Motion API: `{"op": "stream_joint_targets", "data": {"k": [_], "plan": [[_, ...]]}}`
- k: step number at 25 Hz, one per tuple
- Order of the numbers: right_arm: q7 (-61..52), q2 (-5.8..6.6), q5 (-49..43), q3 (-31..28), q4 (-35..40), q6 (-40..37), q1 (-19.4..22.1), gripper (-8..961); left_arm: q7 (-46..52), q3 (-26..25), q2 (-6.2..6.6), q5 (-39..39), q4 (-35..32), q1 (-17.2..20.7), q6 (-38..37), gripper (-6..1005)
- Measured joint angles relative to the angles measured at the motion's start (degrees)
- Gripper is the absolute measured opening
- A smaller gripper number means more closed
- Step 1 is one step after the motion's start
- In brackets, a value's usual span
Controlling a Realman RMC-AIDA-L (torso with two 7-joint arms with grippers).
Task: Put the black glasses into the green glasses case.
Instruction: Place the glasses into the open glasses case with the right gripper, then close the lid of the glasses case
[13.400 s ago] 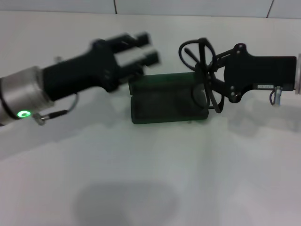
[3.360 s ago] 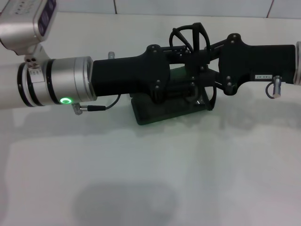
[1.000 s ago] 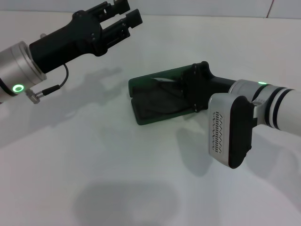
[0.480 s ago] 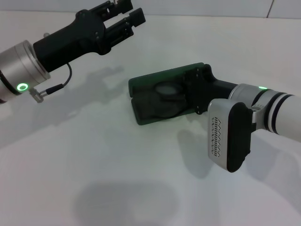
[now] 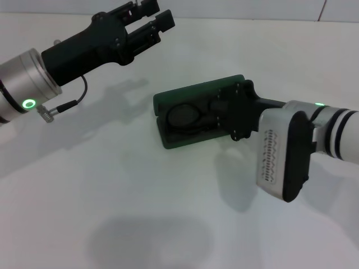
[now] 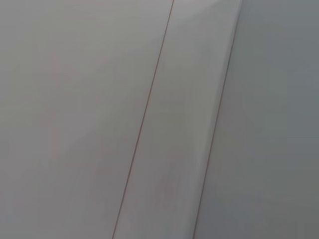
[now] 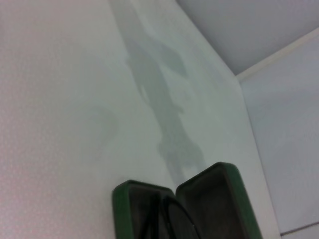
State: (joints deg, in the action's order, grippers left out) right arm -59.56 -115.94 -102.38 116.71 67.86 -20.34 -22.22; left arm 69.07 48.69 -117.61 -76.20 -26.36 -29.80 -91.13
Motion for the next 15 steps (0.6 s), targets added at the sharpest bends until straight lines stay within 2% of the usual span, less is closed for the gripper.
{"op": "stream_joint_targets", "data": {"k": [5,8,11,15], "plan": [[-0.02,0.02,4.79,-5.59,0.4,-8.99,0.25,279,0.01,0.0,-0.19,0.0,0.0,-0.06,0.0,560],[-0.05,0.09,9.01,-11.95,-0.44,-18.54,0.3,285,0.01,0.0,-0.34,0.0,0.0,-0.07,0.01,559],[-1.5,0.19,12.92,-21.85,-2.99,-30.94,-0.01,290,0.07,-0.01,-0.47,0.0,0.0,-0.09,1.15,559],[-5.42,0.34,14.64,-38.71,-11.59,-46.7,-3.14,297,1.85,0.1,-0.67,-0.52,0.07,-0.21,7.88,559]]}}
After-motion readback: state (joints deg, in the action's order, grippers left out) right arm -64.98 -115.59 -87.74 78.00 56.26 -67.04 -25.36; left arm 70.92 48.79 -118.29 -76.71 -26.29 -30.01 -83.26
